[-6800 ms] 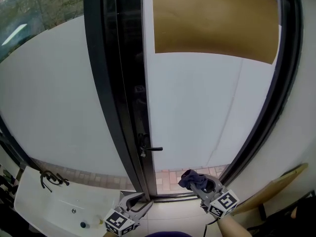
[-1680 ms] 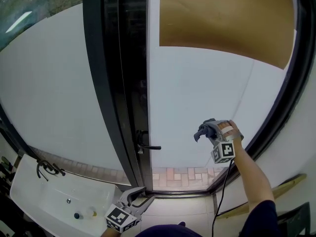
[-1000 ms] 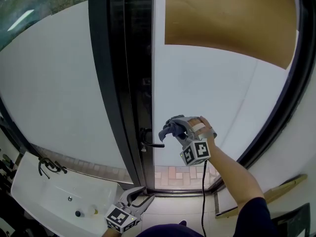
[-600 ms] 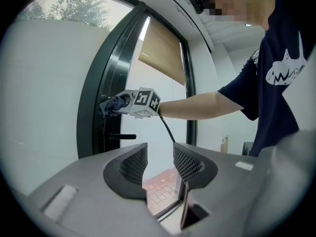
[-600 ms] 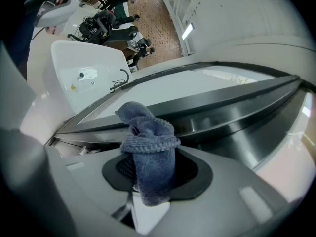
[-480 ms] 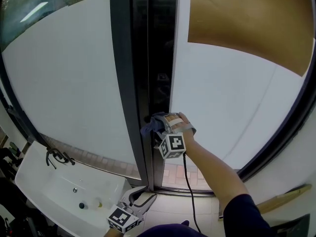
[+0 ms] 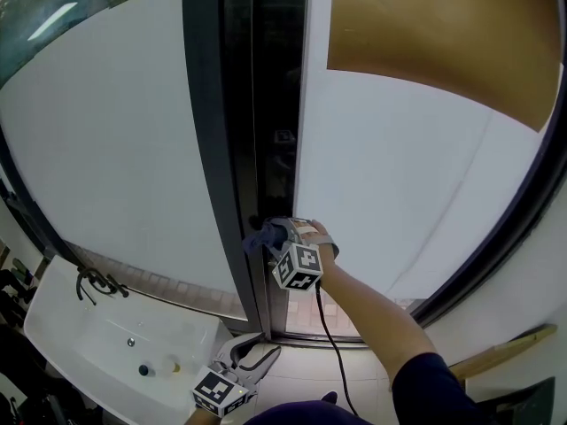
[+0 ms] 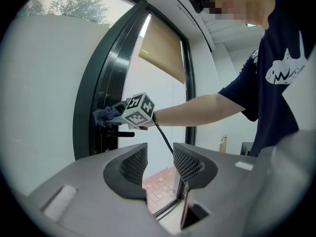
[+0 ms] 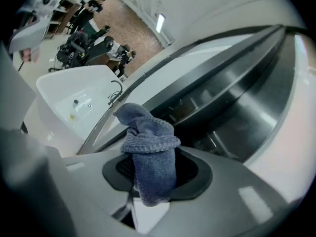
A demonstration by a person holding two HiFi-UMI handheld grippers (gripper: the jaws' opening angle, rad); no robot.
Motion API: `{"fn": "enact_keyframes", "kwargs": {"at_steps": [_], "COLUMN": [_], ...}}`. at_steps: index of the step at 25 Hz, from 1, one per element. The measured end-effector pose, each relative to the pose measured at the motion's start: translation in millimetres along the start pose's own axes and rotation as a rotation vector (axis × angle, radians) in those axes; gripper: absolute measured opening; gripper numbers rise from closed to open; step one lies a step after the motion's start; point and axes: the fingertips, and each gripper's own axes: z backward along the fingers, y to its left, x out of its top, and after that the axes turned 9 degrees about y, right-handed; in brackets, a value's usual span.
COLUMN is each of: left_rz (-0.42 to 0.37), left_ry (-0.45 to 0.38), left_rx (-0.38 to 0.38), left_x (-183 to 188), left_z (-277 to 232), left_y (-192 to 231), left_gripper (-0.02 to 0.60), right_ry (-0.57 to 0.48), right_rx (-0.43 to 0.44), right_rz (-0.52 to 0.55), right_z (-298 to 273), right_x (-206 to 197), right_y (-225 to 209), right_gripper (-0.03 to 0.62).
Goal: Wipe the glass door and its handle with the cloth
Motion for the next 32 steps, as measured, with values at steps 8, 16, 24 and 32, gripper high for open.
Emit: {"fn": "enact_keyframes", "kwargs": {"at_steps": [8,16,24,32], "left_rz": [0.005,0.004,-0.001,-0.011], "left_ry": [0.002,0.008,-0.002,-0.003], "left_rx": [-0.014,-0.005,-0.012,-0.033], "left_x": [0,-2,2,3], "left_z": [-3,0,-3,-9], "left_y": [-4,0,1,-3], "left_gripper": [0.158,0.158,0.158,0.158], "right_ry": [0.028,0.067,0.083,0.15], "right_rx": [0.157,0.195,0.348,0.375], "right_rz": [-0.325,-0.321,-0.409,-0.334], "right_z": [6,4,23,52], "right_x": [-4,-11,-36,-83], "right_y": [21,37,38,36], "right_gripper": [0.146,0.146,0.147,0.149]}}
